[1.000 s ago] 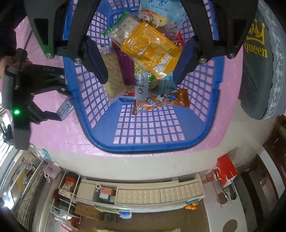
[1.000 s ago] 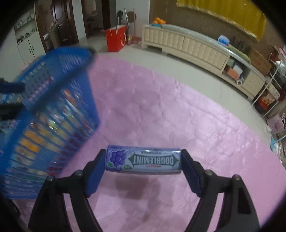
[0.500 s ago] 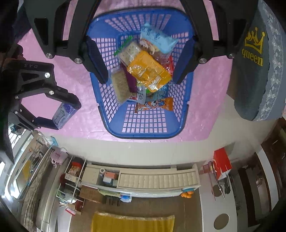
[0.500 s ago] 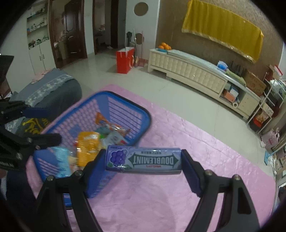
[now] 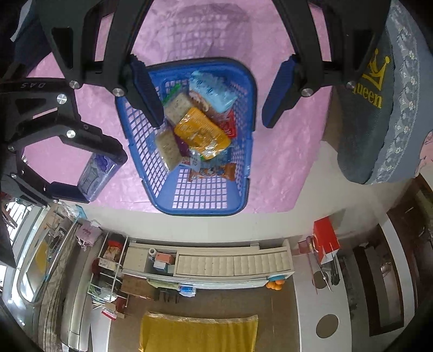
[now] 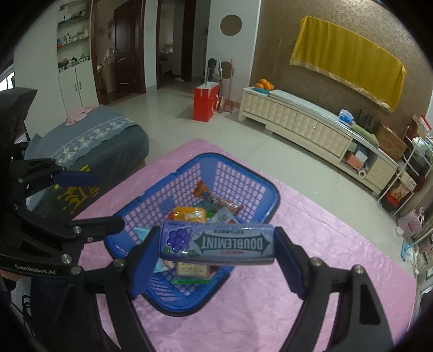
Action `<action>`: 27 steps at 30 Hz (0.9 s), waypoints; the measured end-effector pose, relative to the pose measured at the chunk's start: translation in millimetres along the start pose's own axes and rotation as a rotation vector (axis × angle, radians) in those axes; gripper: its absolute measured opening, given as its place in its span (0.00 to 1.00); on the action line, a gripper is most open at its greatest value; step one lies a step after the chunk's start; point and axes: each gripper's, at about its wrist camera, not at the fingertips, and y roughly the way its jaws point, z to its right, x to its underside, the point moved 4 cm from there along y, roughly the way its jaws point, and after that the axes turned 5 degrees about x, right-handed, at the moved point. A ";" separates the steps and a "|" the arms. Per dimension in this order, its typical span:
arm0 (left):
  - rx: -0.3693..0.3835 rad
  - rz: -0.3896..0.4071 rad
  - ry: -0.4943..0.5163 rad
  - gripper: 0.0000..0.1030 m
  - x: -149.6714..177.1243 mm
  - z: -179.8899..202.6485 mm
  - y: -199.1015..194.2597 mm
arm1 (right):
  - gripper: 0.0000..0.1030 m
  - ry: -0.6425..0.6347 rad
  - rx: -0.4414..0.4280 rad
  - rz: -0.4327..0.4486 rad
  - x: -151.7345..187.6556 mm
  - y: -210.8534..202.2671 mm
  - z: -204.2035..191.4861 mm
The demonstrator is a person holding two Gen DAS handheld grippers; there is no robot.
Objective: Organize snacks
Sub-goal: 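Carry the gum pack over the basket and open the right tool to drop it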
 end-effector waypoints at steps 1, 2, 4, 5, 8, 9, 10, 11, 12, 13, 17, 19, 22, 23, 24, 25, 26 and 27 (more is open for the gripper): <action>-0.002 -0.001 -0.001 0.71 1.2 -1.9 -0.6 | 0.81 -0.001 0.008 -0.005 -0.3 2.2 -3.7; -0.008 0.000 -0.005 0.71 2.8 -4.5 -1.5 | 0.81 -0.002 0.008 -0.010 -0.6 5.0 -6.0; -0.019 0.002 -0.006 0.71 6.2 -10.2 -1.8 | 0.81 0.000 -0.006 -0.018 -0.2 10.1 -11.2; -0.021 0.001 -0.006 0.71 8.3 -11.7 -1.8 | 0.81 -0.004 -0.010 -0.023 0.3 12.5 -14.6; -0.033 -0.007 -0.017 0.75 13.8 -22.3 3.2 | 0.81 -0.025 -0.022 -0.043 0.9 23.8 -24.2; -0.035 -0.011 -0.023 0.75 15.0 -25.2 5.6 | 0.81 -0.030 -0.025 -0.050 1.5 28.7 -27.0; -0.033 -0.016 -0.031 0.75 16.2 -29.3 8.6 | 0.81 -0.034 -0.029 -0.057 2.1 32.2 -29.7; -0.031 -0.021 -0.039 0.75 17.2 -33.0 12.1 | 0.81 -0.040 -0.034 -0.067 3.8 37.0 -32.6; -0.030 -0.027 -0.045 0.75 18.2 -36.4 15.8 | 0.81 -0.046 -0.037 -0.077 5.4 41.5 -34.6; -0.031 -0.031 -0.049 0.75 19.5 -39.3 18.0 | 0.81 -0.051 -0.039 -0.085 6.6 46.0 -35.9; -0.024 -0.052 -0.071 0.75 24.6 -49.0 28.7 | 0.81 -0.053 -0.050 -0.120 11.8 59.7 -37.7; -0.028 -0.055 -0.077 0.75 26.2 -51.9 31.8 | 0.81 -0.058 -0.054 -0.133 14.5 64.2 -38.8; -0.010 -0.057 -0.093 0.75 28.3 -53.6 34.4 | 0.81 -0.073 -0.044 -0.139 16.3 67.5 -41.8; -0.005 -0.057 -0.097 0.75 29.7 -53.5 34.8 | 0.81 -0.074 -0.047 -0.141 16.5 69.0 -42.4; -0.005 -0.058 -0.102 0.75 30.6 -54.0 35.5 | 0.81 -0.074 -0.057 -0.147 16.9 71.0 -44.0; -0.010 -0.060 -0.104 0.75 31.2 -54.4 36.2 | 0.81 -0.076 -0.063 -0.154 17.5 72.4 -45.3; -0.014 -0.063 -0.106 0.75 32.2 -54.9 37.0 | 0.81 -0.083 -0.068 -0.167 18.7 74.5 -47.8; -0.016 -0.065 -0.104 0.75 32.8 -55.6 37.3 | 0.81 -0.093 -0.063 -0.175 20.0 76.1 -50.2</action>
